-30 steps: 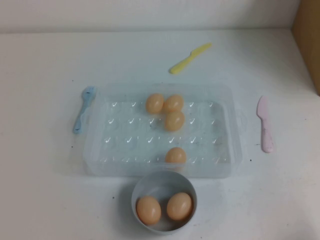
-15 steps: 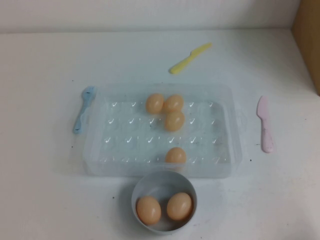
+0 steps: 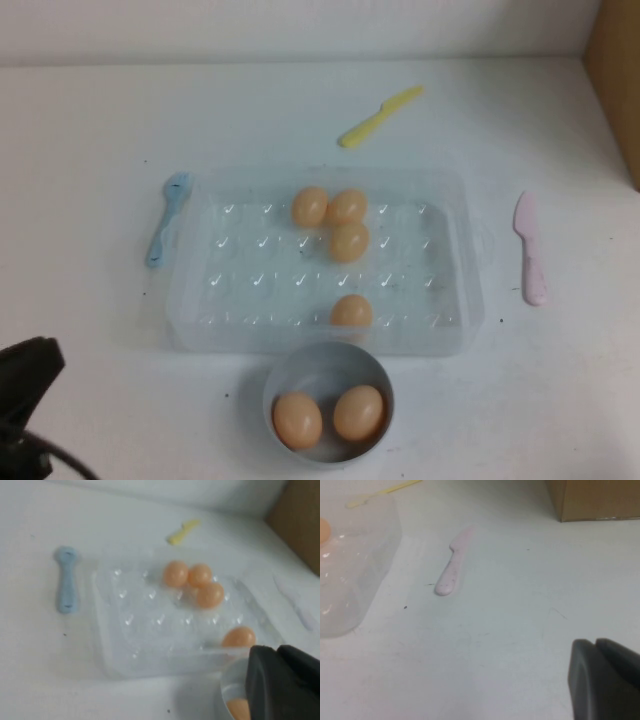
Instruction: Take an egg out of the egg box
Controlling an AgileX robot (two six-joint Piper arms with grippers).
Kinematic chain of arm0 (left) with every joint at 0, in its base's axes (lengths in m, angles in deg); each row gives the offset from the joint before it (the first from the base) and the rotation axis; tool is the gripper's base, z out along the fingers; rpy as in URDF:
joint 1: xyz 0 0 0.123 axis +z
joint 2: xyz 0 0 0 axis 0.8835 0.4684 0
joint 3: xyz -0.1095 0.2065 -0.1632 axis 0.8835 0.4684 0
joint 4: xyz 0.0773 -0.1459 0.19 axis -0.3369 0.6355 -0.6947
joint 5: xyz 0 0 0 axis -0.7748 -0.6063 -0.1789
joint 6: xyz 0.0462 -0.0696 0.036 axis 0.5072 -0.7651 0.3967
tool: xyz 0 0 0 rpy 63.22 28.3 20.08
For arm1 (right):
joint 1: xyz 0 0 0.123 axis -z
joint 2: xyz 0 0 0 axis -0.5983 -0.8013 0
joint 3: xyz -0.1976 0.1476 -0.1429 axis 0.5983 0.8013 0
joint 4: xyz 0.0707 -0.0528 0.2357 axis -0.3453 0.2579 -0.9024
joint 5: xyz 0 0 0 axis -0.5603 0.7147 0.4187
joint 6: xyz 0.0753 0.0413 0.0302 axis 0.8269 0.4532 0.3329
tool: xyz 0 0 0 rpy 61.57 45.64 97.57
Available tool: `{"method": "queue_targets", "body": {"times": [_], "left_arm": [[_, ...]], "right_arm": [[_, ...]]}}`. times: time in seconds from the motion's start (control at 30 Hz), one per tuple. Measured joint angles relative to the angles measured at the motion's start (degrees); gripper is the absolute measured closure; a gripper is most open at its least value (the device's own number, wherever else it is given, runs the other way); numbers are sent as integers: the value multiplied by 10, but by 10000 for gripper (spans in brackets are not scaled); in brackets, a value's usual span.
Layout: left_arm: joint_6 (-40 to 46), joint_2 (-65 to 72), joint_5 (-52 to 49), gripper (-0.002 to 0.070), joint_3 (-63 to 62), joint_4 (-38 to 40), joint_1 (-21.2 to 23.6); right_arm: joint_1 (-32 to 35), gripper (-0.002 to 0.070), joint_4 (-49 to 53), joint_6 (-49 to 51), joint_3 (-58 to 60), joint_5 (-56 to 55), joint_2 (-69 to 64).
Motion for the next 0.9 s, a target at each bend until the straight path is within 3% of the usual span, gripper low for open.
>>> {"method": "queue_targets", "body": {"times": [0.17,0.37,0.6,0.9], "left_arm": [[93,164,-137,680,-128,-26,0],[110,306,-196,680,-241,-115,-6],[14,436,-226,680,-363,-264,-101],[-15,599,-263,680,-500,-292,-219]], "right_arm": [[0,694,0,0,0,0,0],[0,694,0,0,0,0,0],[0,694,0,0,0,0,0],[0,694,0,0,0,0,0]]}}
